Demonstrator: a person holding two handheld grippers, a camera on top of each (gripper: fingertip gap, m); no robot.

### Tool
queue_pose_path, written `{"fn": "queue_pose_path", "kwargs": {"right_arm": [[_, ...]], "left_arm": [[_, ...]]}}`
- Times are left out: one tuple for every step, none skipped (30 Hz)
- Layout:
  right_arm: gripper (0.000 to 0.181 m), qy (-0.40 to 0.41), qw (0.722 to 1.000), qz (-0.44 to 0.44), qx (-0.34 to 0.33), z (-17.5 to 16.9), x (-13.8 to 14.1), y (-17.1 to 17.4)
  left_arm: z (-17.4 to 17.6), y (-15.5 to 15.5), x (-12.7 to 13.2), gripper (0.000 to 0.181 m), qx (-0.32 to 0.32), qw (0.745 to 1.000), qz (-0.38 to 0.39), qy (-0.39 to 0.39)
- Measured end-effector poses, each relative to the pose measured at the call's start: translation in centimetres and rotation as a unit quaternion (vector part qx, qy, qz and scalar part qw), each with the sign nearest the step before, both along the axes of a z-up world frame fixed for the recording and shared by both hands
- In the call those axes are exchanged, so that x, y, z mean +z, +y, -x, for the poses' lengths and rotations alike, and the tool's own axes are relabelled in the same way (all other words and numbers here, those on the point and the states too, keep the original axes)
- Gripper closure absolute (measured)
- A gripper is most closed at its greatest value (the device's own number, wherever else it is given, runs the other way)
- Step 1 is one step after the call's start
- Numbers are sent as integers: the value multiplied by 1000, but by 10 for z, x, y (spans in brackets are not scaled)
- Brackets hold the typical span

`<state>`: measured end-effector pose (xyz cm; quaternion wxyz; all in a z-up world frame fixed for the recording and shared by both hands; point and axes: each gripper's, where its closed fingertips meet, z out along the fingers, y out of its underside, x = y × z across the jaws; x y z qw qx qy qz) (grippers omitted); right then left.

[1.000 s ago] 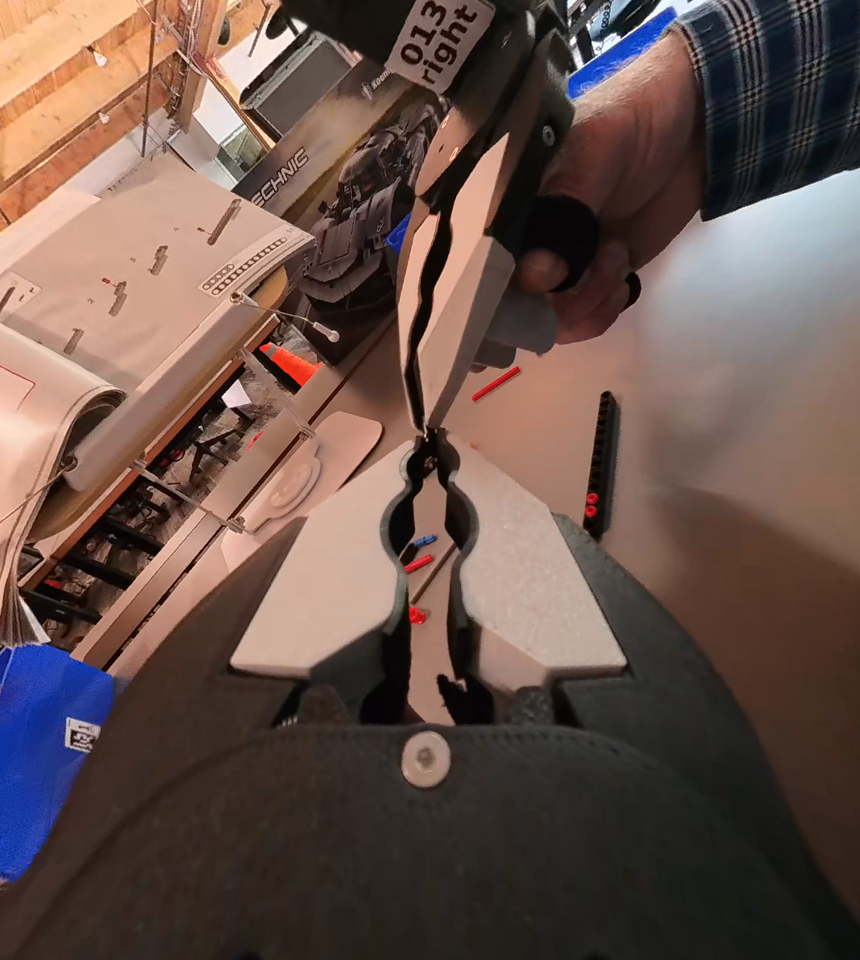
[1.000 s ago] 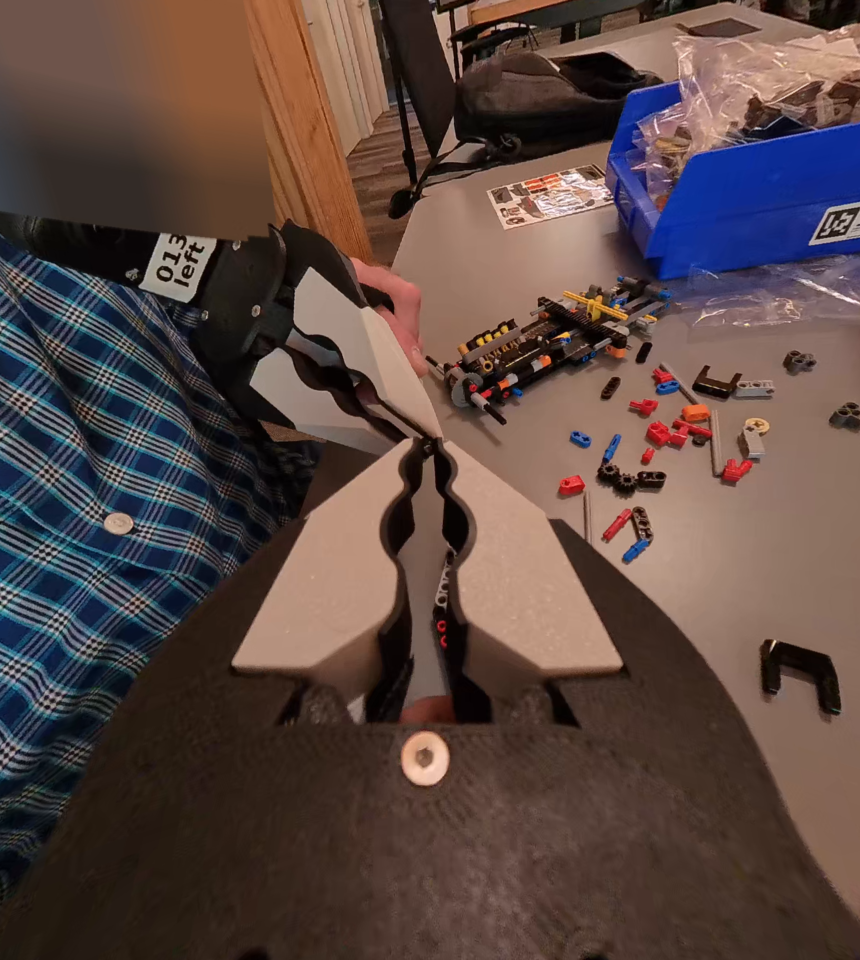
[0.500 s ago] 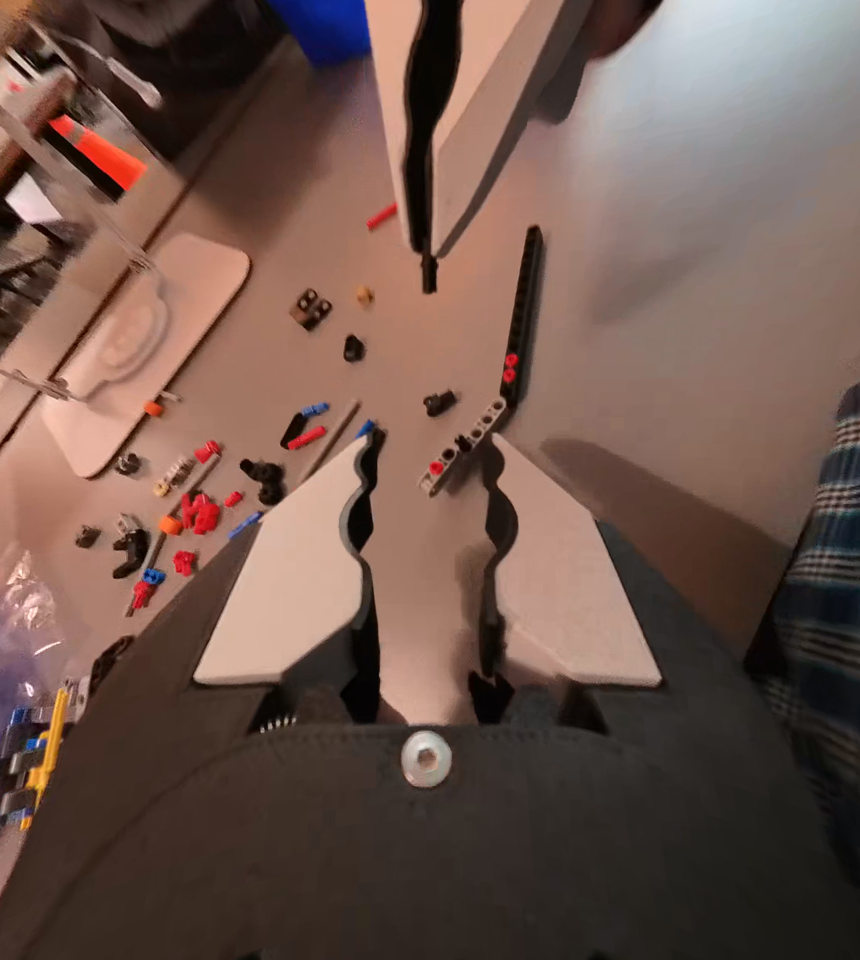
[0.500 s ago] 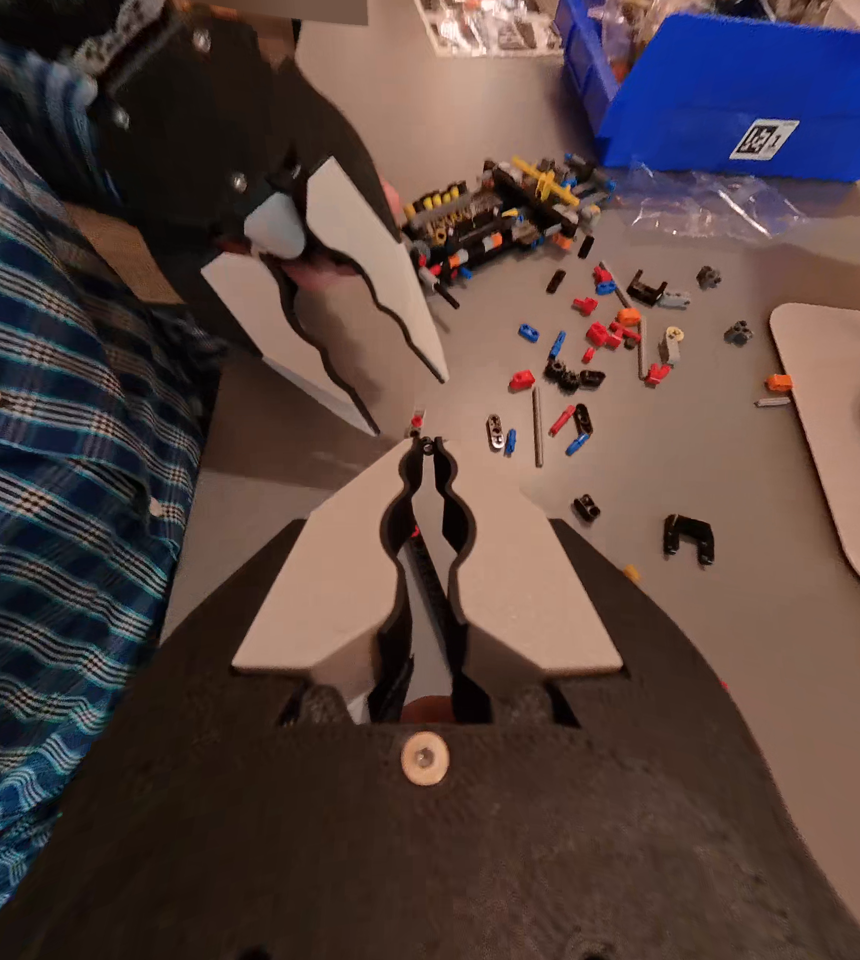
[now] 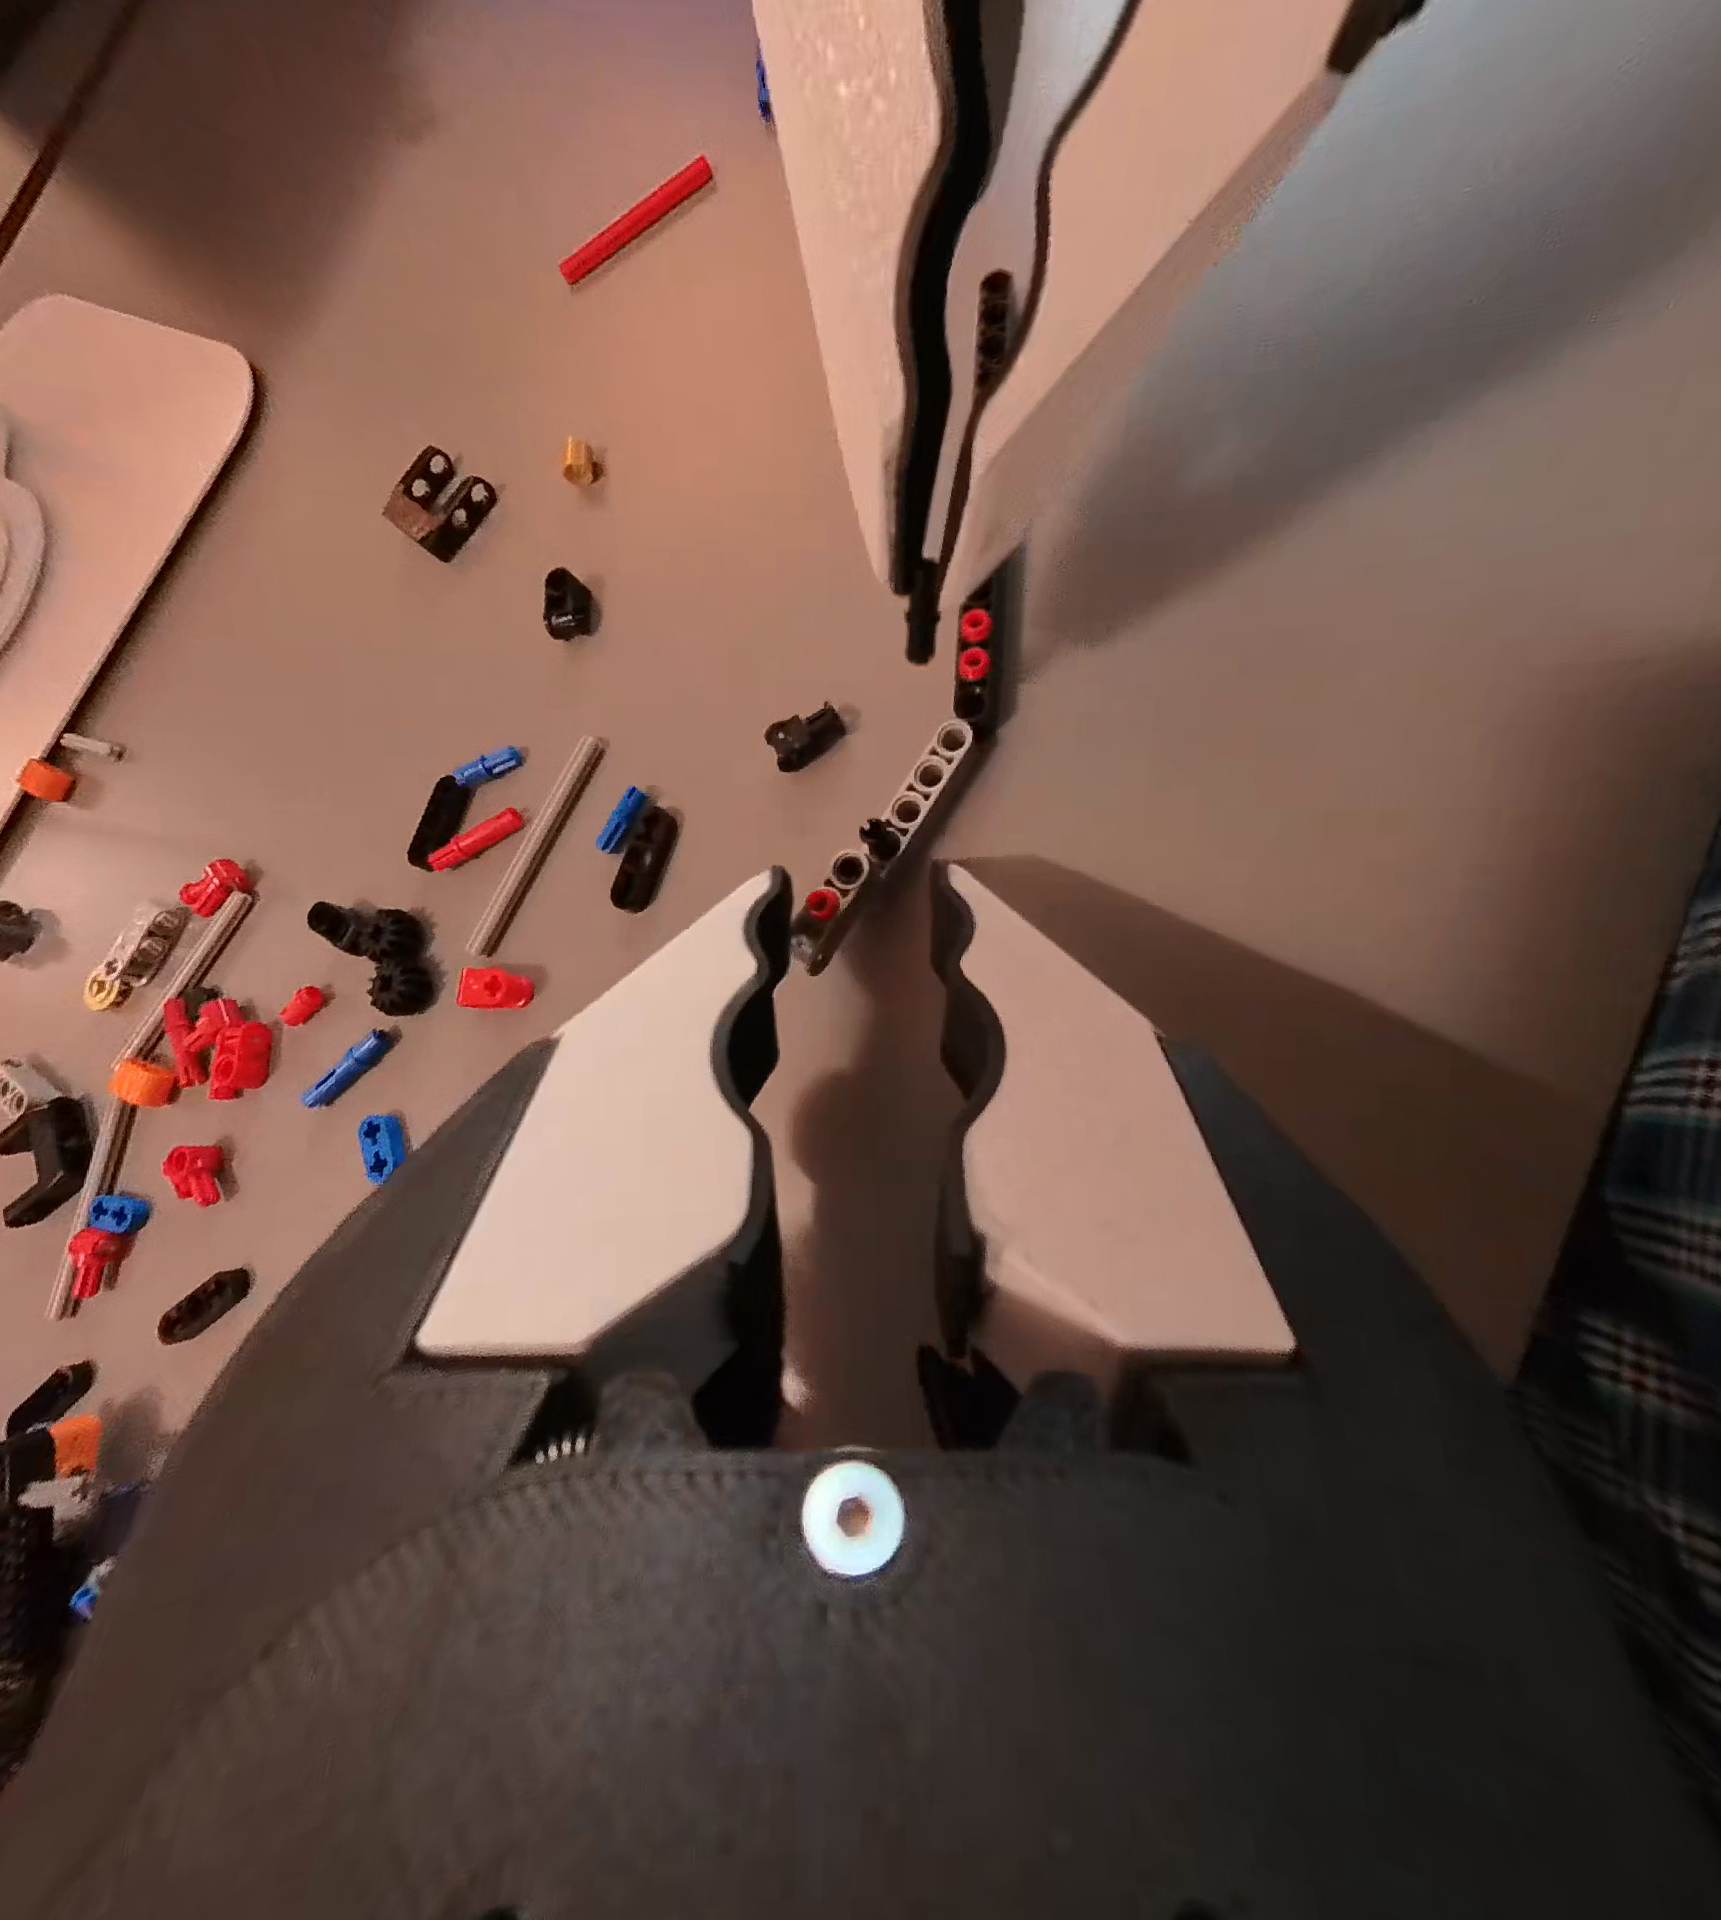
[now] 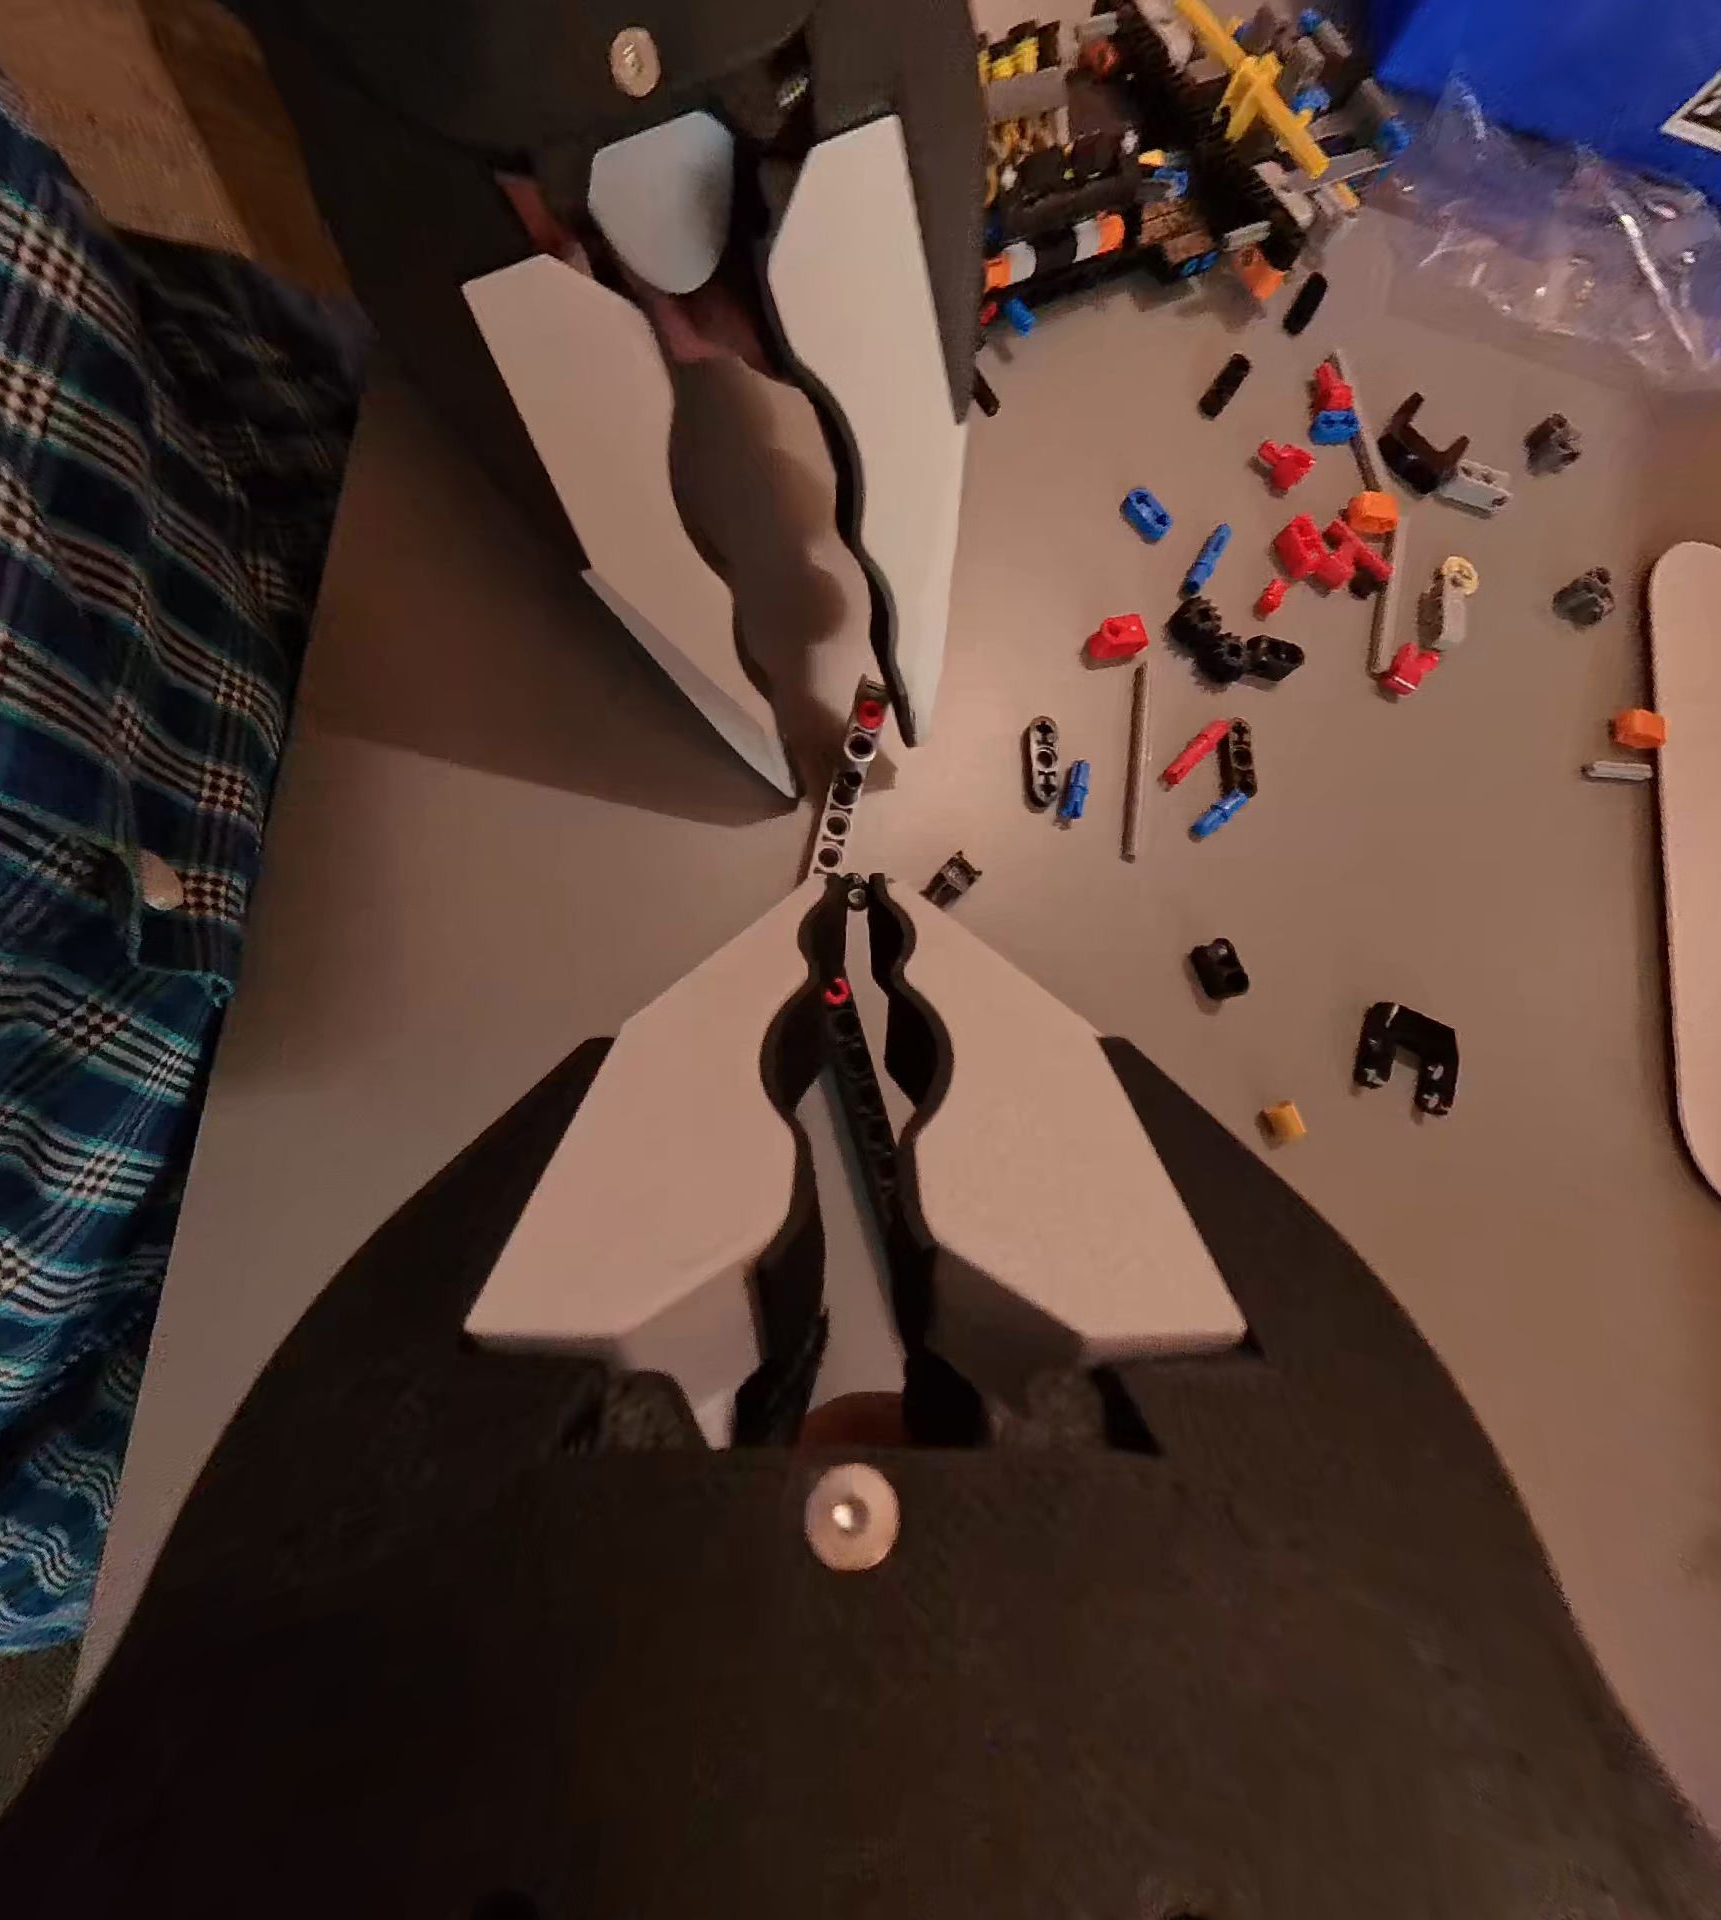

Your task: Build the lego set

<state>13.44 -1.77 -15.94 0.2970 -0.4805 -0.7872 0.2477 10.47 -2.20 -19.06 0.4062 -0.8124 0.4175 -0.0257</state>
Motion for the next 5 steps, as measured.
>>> {"fn": "queue_pose_path", "kwargs": {"right_arm": [[179,-6,1000,-8,6,1,-2,-1],[179,-13,1000,-16,10,1,-4,-2],[180,-20,999,-22,14,1,-7,-2],[179,-26,999,-28,18,1,-9,-2],[180,-33,999,-34,21,0,-11,-2]], "left_arm": [[0,1,0,157,0,1000,1,-1],[0,1,0,160,0,1000,2,1],[0,1,-1,163,-2,1000,4,2],[-1,1,-1,165,-2,1000,4,2],[-1,2,-1,166,-3,1000,3,3]]}}
